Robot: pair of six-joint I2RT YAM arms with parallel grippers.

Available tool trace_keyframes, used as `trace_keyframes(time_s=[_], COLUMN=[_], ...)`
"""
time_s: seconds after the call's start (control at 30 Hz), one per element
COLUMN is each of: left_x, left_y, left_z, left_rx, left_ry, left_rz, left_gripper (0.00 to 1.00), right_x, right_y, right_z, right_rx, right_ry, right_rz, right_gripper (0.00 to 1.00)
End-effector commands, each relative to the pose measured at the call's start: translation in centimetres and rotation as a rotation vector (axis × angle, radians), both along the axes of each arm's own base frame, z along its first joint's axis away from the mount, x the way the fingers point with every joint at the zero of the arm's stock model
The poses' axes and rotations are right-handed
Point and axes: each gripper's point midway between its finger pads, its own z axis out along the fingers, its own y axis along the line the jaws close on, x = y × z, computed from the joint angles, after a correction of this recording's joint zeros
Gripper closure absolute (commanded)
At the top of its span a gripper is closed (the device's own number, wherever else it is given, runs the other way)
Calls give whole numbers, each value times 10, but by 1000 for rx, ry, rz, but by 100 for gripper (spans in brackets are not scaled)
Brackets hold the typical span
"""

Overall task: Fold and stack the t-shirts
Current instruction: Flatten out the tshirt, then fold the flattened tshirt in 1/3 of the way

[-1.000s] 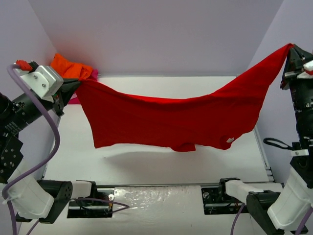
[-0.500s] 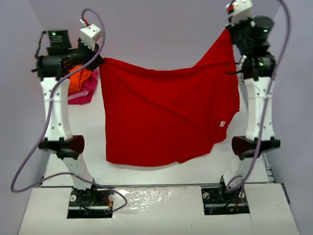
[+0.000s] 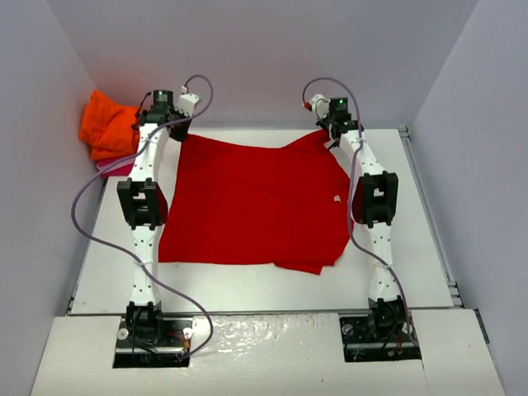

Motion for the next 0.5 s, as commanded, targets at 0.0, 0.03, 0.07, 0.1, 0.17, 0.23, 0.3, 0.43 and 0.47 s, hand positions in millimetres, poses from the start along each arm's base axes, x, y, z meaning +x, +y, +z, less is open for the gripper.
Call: trace_keyframes(time_s=[0.0,0.03,0.07,0.1,0.17,0.23,0.3,0.43,0.47], left_x=[36,40,44,47,51,53,52,47,45], left_y=[18,20,21,23,26,30,31,32,32], left_z=[58,57,57,56,58,63,67,80,82], left_rx=[92,97,102,110,127,139,129,89,81], left_ry=[-236,-248,-261,-268,-289,-309,-312,-314,-314], left_rz=[87,96,106,116,126,137,141,156,157], left_gripper=[100,100,100,100,100,100,100,100,100], right_x=[28,27,27,26,24,21,16,2,-3], right_y=[10,12,15,17,18,18,20,25,27], right_z=[87,88,89,91,99,115,131,144,150], right_rx=[-68,-71,-75,-78,-80,-74,-62,-39,-39], right_ry=[-276,-279,-282,-288,-299,-323,-342,-338,-339], right_rz=[-17,-16,-15,-14,-19,-27,-29,-24,-21], right_gripper=[100,100,100,100,100,100,100,100,100])
